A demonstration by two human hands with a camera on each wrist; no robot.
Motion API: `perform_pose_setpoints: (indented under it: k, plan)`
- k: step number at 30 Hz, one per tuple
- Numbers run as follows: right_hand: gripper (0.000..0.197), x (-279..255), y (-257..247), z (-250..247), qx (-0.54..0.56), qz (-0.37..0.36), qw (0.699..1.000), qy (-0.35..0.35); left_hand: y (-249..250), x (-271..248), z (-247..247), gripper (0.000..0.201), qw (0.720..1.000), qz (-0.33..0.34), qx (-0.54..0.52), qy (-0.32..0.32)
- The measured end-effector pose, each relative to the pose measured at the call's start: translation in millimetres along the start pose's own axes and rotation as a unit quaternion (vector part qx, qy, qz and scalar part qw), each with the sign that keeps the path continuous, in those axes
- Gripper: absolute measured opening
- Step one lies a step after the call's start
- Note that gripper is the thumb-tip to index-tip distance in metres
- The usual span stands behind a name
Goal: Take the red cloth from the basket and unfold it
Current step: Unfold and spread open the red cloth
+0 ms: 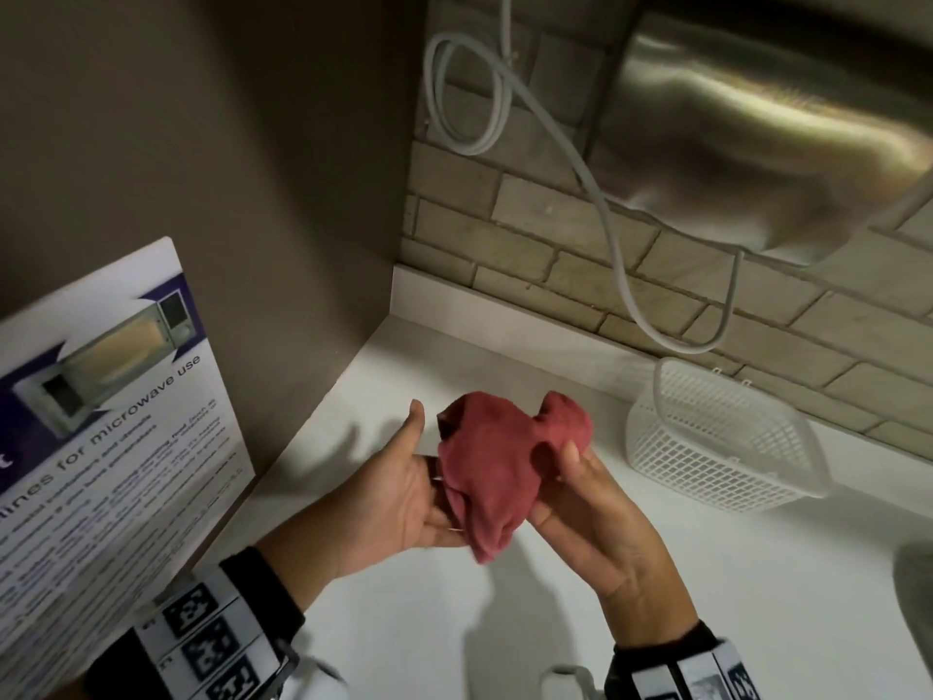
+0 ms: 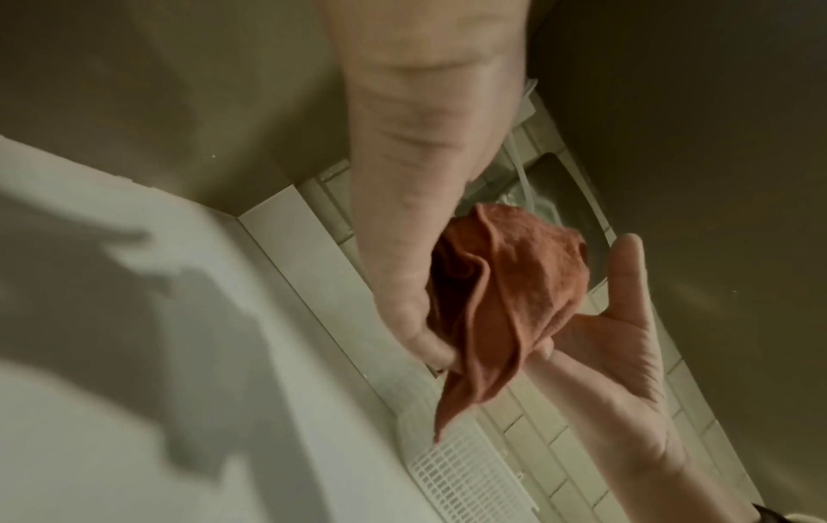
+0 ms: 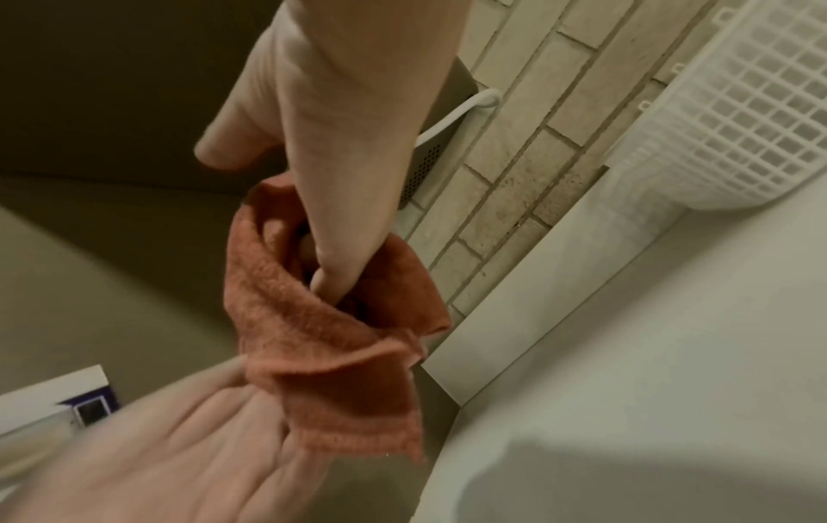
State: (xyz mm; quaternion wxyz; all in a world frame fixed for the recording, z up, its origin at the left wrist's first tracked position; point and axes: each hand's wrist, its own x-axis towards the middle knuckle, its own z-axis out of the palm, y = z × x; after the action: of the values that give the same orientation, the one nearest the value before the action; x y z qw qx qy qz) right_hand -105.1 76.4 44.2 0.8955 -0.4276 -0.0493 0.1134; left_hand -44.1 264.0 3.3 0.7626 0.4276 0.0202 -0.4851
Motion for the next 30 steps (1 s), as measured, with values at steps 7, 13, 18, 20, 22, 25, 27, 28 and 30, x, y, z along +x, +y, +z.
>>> perform_pose_setpoints:
  k: [7,13,18,20,22,25,27,28,30]
  plan:
    - [0.037,-3.0,9.3,-9.0,-0.166,0.019,0.983,0.074,7.8,-1.6,10.1,0.043,0.972,0.196,0.103,0.074]
    - [0.042,-1.2,12.4,-13.3,-0.121,0.051,0.975,0.179,16.0,-9.6,20.5,0.022,0.911,0.323,0.208,0.150]
    - [0.024,-1.1,16.1,-20.7,-0.052,-0.062,0.978,0.192,24.0,-10.4,13.8,0.009,0.886,0.355,0.235,0.185]
    - [0.016,-1.4,15.3,-23.3,-0.108,-0.091,0.967,0.212,28.3,-11.9,7.1,0.015,0.872,0.366,0.271,0.182]
    - [0.019,-1.4,12.9,-23.9,-0.170,-0.117,0.947,0.247,31.8,-11.7,2.7,0.022,0.856,0.381,0.293,0.191]
    - [0.053,-2.1,8.6,-25.9,-0.196,-0.138,0.941,0.237,32.4,-7.4,-2.2,0.031,0.838,0.403,0.283,0.233]
    - [0.063,-4.7,5.1,-24.2,-0.240,-0.129,0.938,0.212,31.0,-5.3,-3.6,0.038,0.831,0.415,0.268,0.256]
    - [0.064,-6.2,3.4,-22.2,-0.260,-0.119,0.936,0.203,31.0,-5.6,-3.7,0.043,0.827,0.422,0.264,0.262]
    - [0.063,-7.7,0.9,-18.9,-0.270,-0.108,0.935,0.200,32.0,-8.0,-5.5,0.050,0.822,0.429,0.274,0.256]
